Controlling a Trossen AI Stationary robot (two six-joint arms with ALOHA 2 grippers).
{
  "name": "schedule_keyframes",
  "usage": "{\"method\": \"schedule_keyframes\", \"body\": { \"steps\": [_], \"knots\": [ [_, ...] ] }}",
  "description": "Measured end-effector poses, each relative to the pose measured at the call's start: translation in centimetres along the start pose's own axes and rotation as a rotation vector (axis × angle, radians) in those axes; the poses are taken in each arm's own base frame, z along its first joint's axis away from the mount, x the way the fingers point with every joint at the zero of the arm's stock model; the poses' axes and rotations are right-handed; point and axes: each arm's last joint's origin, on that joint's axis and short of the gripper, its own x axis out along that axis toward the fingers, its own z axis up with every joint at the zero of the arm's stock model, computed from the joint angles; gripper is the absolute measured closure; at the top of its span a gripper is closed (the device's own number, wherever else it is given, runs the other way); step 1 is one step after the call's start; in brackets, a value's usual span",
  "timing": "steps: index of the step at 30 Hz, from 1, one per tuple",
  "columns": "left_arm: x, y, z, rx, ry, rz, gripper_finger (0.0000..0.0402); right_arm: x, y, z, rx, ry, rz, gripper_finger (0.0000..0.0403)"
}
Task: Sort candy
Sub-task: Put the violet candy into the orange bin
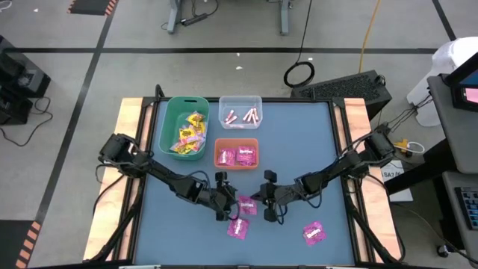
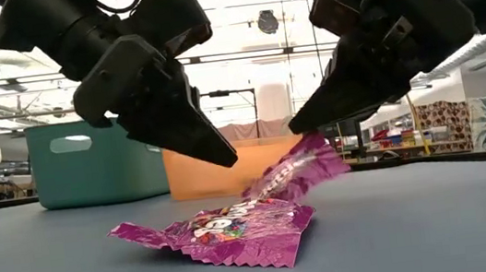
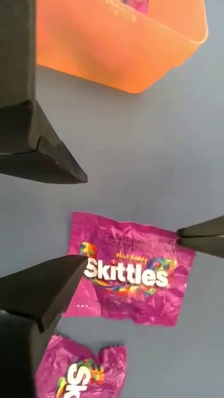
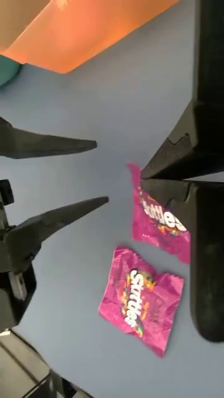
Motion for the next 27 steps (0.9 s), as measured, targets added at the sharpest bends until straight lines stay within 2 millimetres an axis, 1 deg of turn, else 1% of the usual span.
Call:
{"method": "schedule_keyframes", "body": {
  "steps": [5,10,14,16,18,20,23,27],
  "knots": [
    [0.4,0.1,-0.2,0.005,0.022,-0.045,0.0198,-0.1,0.0,0.1,-0.010,0.004,0.000,0.0403],
    [0.6,0.6,0.3,-0.014,-0.003,-0.083,0.0198,-0.2,0.0,0.0,-0.013,0.007,0.003,0.0403],
    [0.8,1.1,0.3,-0.021,0.006,-0.097,0.0198,-0.2,-0.1,-0.7,-0.010,0.094,0.012,0.0402],
    [0.8,1.2,0.3,-0.024,0.009,-0.102,0.0198,-0.1,-0.3,-1.3,0.013,0.133,-0.013,0.0394],
    [0.8,1.1,0.3,-0.024,0.013,-0.129,0.0198,0.2,-0.4,-1.8,0.017,0.157,-0.025,0.0375],
    [0.8,1.0,0.3,-0.024,0.018,-0.155,0.0198,0.5,-0.5,-2.1,0.030,0.164,-0.031,0.0343],
    [0.9,0.9,0.2,-0.026,0.024,-0.179,0.0198,0.8,-0.6,-2.5,0.044,0.169,-0.037,0.0283],
    [1.0,0.8,0.0,-0.027,0.035,-0.182,0.0198,1.3,-0.7,-3.0,0.020,0.161,-0.060,0.0204]
  ]
}}
